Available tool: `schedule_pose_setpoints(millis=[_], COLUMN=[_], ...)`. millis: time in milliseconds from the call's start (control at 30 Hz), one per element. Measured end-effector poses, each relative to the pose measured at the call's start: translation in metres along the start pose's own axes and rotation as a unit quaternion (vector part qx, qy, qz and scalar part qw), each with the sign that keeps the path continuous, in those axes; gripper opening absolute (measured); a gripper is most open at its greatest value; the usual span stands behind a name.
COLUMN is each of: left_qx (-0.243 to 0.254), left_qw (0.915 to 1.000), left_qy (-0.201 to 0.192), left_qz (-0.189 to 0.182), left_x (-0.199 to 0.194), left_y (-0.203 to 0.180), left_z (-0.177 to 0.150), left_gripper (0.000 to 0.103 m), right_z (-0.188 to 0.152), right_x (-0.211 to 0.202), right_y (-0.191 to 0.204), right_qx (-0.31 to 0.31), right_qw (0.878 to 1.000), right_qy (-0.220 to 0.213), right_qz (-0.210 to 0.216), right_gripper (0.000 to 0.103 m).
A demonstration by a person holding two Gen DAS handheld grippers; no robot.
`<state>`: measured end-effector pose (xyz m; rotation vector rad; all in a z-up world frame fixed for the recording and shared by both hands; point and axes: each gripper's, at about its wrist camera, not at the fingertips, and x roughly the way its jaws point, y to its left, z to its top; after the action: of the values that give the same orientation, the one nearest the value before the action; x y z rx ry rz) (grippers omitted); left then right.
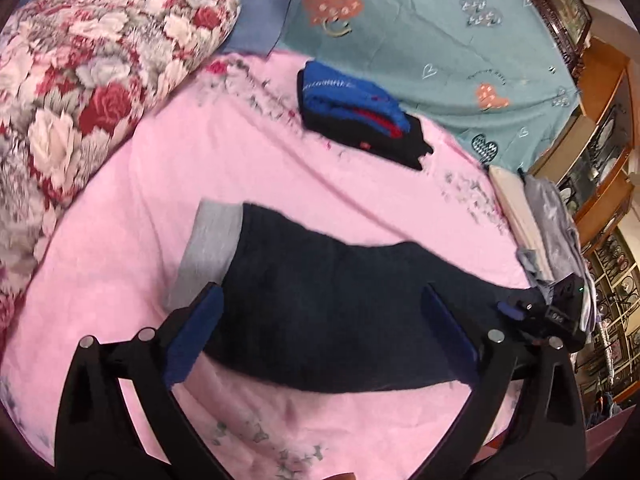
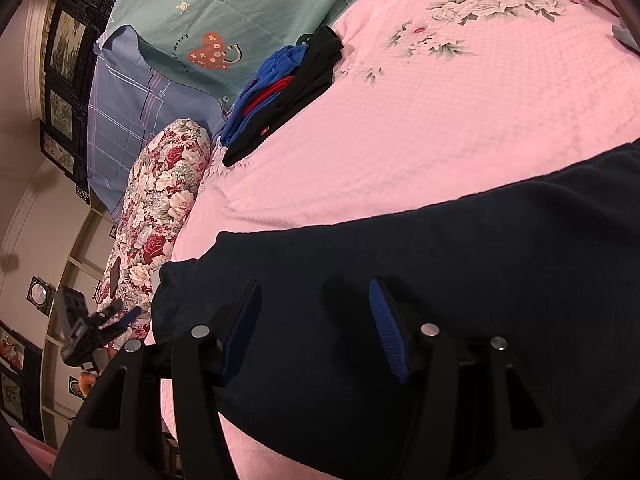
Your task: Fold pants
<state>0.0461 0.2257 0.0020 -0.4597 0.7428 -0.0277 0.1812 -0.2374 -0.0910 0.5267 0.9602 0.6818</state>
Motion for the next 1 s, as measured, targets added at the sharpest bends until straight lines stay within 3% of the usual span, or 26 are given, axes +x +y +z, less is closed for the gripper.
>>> schedule_pose_setpoints(millis=[133,267,367,433,500,600,700,800,900,1000], left_qx=[-0.054,-0.1,-0.089,-0.082,-0.066,-0.009,-0.014,0.017,-0.008,-0.011], left_qw=[0.9965,0.9922,0.9924,0.9929,0.9926,0.9909,0.9909,0.9879,0.9894,0.9885], left_qy=[0.001,0.008,0.033,0.059,0.087,0.084,0.069,0.06,0.053,0.038], left_qz=[0.064,0.073,0.079,0.064,0.052,0.105,0.115,0.142,0.135,0.146], left_x=[0.004,0.006,0.018,0.03,0.044,0.048,0.041,0.043,0.044,0.029], left_y=[0.03,0.069,0.077,0.078,0.071,0.057,0.06,0.054,0.063,0.056], left_z=[0.013,0.015,0.012,0.007,0.0,-0.006,-0.005,-0.012,-0.015,-0.012], left_gripper=[0.1,0.097,0.08,0.061,0.055,0.041,0.03,0.032,0.037,0.051], right_z=[0.0,-0.001,0.0,0.0,0.0,0.0,0.0,0.0,0.0,0.0], right_x=[0.0,0.0,-0.001,-0.001,0.0,0.0,0.0,0.0,0.001,-0.001], right_y=[0.0,0.0,0.0,0.0,0.0,0.0,0.0,-0.001,-0.001,-0.001], right_qx=[0.001,0.0,0.0,-0.001,-0.001,-0.001,-0.001,0.0,0.002,-0.001], right_qw=[1.0,1.0,1.0,1.0,1.0,1.0,1.0,1.0,1.0,1.0], right_qy=[-0.001,0.0,0.001,0.001,0.001,0.002,0.002,0.001,0.002,0.001], right_qz=[0.002,0.001,0.0,-0.001,-0.001,-0.002,-0.001,0.001,0.001,0.003], right_gripper=[0.057,0.057,0.057,0.057,0.057,0.057,0.057,0.057,0.057,0.057])
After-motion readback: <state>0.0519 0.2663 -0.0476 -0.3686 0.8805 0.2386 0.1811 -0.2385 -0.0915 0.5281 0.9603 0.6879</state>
